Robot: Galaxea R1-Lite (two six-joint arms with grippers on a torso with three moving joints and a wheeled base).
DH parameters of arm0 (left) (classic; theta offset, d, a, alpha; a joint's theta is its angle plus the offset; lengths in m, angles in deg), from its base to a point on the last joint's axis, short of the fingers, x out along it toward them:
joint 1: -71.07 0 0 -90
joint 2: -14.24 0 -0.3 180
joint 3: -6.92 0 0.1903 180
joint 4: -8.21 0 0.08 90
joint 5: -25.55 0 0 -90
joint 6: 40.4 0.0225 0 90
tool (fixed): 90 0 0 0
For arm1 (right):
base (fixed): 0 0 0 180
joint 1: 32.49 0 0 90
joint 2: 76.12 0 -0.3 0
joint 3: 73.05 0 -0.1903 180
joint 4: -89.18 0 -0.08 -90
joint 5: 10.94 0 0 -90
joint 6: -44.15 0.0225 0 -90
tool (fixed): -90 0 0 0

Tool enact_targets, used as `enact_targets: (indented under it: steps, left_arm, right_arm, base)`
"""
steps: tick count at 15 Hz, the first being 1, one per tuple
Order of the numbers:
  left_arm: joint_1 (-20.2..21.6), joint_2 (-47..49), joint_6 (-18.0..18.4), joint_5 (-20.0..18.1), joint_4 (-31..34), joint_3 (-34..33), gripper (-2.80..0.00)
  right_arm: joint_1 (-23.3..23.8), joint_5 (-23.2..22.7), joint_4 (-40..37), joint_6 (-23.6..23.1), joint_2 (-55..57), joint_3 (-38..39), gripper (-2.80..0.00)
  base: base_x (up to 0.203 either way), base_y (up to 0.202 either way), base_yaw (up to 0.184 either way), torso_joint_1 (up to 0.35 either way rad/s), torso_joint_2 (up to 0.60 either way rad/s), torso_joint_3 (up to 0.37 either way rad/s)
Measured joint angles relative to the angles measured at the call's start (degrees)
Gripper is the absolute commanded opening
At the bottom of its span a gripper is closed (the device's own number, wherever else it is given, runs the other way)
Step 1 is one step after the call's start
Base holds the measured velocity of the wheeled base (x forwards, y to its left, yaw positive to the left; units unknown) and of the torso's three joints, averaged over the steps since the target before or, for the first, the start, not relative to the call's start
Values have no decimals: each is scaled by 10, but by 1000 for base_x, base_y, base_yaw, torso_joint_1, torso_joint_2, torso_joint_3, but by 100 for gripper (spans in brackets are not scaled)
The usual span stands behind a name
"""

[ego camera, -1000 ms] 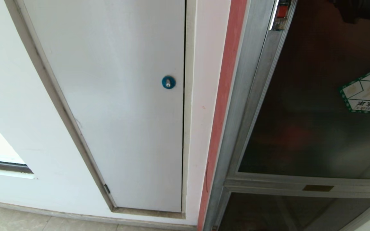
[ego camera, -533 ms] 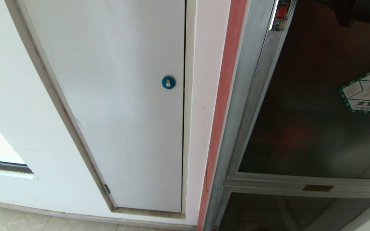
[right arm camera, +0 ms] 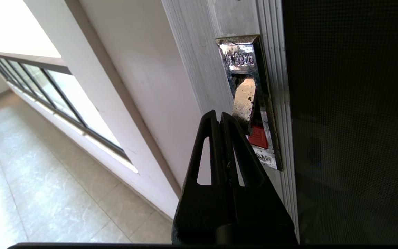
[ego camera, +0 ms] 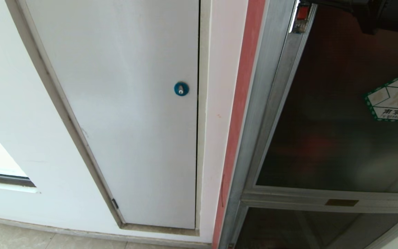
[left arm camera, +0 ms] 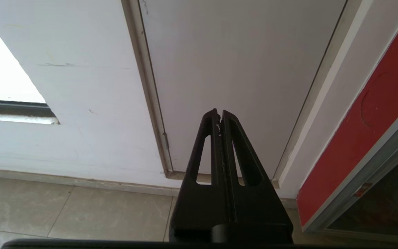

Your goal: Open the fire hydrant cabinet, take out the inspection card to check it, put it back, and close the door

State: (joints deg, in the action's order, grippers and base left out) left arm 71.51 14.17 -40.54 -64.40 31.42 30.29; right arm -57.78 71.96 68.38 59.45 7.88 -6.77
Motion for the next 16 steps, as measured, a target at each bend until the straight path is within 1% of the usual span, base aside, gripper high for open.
enact_targets:
  steps: [16]
  left_arm:
    - [0,0,0,0,0,0,-280]
  right_arm:
    - [18,1,5,-1,0,8,-280]
  base:
    - [0,0,0,0,0,0]
